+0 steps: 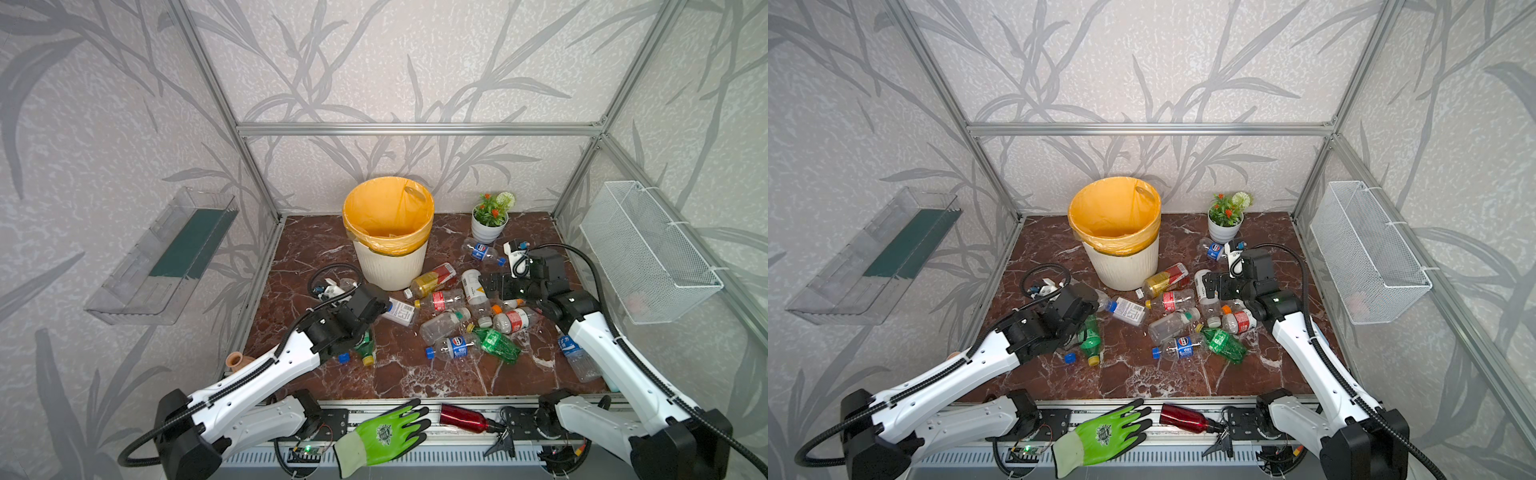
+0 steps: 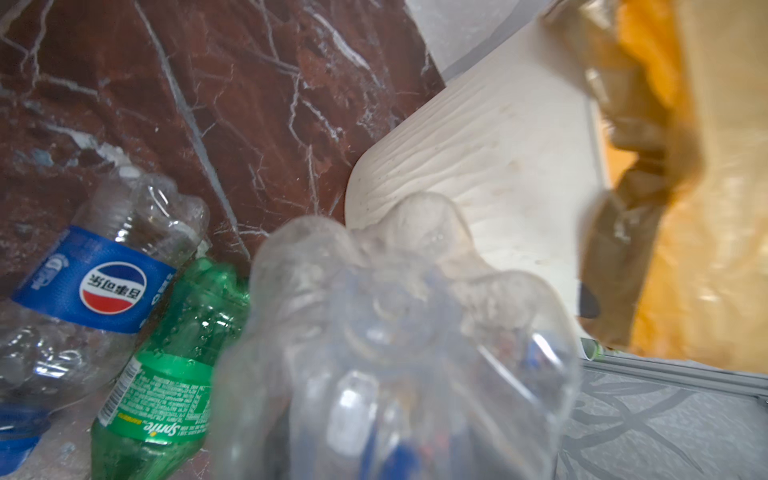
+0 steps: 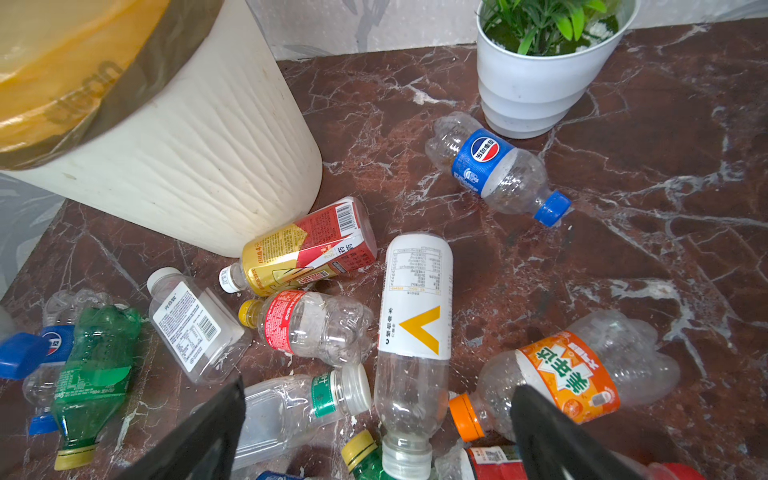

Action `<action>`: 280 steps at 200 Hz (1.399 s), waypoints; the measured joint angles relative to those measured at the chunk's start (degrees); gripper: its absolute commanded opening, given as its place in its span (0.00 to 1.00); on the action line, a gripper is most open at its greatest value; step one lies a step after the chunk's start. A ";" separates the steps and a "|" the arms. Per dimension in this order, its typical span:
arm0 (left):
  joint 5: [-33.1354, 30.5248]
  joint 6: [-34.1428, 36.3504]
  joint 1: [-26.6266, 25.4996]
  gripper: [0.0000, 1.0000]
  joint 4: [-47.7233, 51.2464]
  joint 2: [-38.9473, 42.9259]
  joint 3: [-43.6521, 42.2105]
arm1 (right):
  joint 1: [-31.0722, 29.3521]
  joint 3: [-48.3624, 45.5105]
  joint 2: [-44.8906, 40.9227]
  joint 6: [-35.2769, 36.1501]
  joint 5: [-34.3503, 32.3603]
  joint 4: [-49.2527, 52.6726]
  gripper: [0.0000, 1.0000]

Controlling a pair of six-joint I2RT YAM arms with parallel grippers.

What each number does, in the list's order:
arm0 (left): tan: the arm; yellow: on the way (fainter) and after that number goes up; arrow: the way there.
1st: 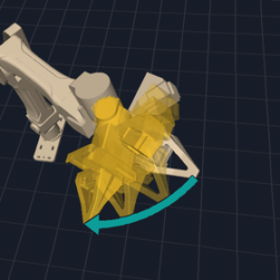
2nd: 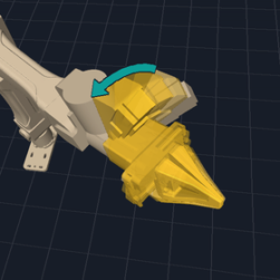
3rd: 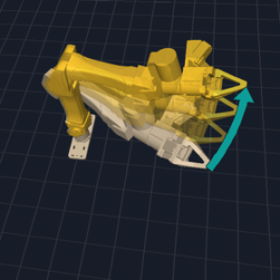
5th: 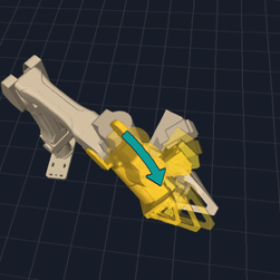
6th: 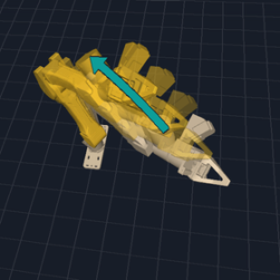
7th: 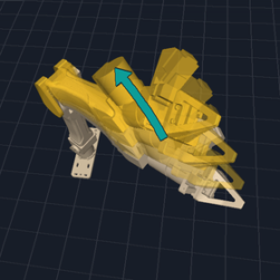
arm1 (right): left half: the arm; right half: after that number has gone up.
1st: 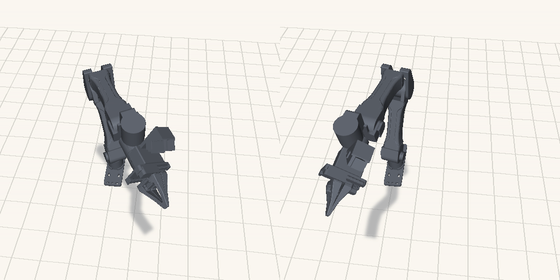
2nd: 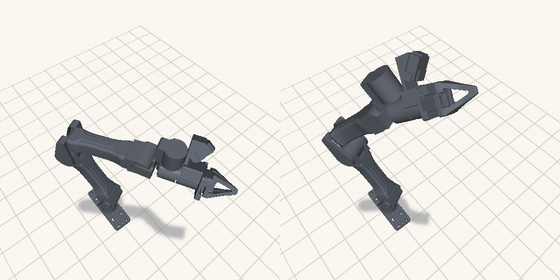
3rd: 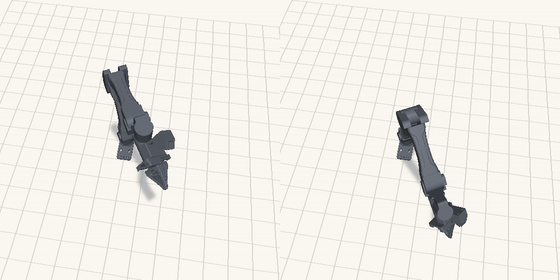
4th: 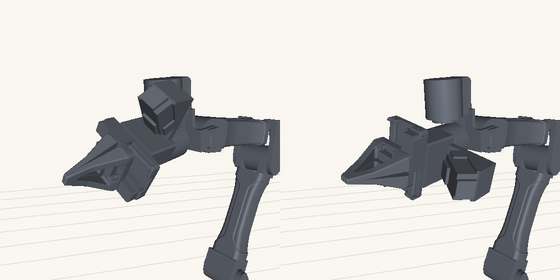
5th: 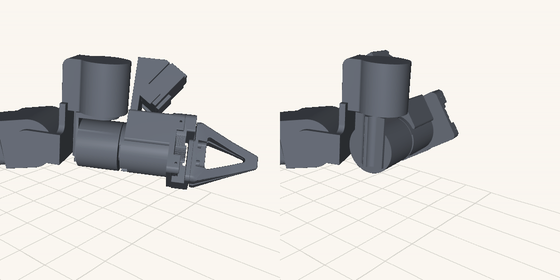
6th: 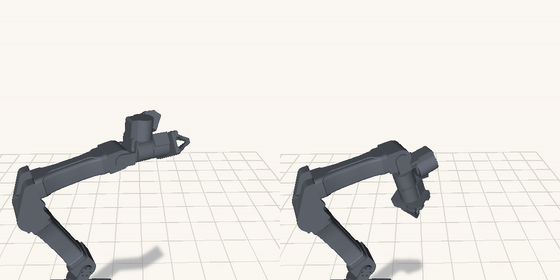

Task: Throw the plastic bottles in the bin
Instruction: 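Lift the clear bottle with the left gripper and release it into the bin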

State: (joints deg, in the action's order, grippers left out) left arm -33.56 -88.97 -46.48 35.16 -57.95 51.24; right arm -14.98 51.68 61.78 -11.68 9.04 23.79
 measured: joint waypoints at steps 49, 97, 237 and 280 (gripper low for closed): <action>-5.44 14.08 -0.83 0.43 1.29 5.11 8.66 | 0.00 0.00 0.00 -0.35 -0.13 -0.15 0.99; -9.79 47.15 -0.83 0.44 -8.72 5.27 26.88 | 0.00 0.00 0.02 -0.35 -1.27 -0.44 0.99; 5.16 70.90 10.86 0.91 -18.51 -29.77 42.64 | 0.04 0.00 -5.90 -0.04 -5.81 1.31 0.99; 6.23 71.84 10.75 0.93 -19.26 -22.21 41.44 | 0.07 -0.04 -6.32 0.55 -6.99 2.27 0.99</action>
State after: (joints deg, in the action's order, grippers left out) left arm -27.33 -17.12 -35.73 15.90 -80.16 92.68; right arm -14.92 51.64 55.46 -11.14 2.04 26.06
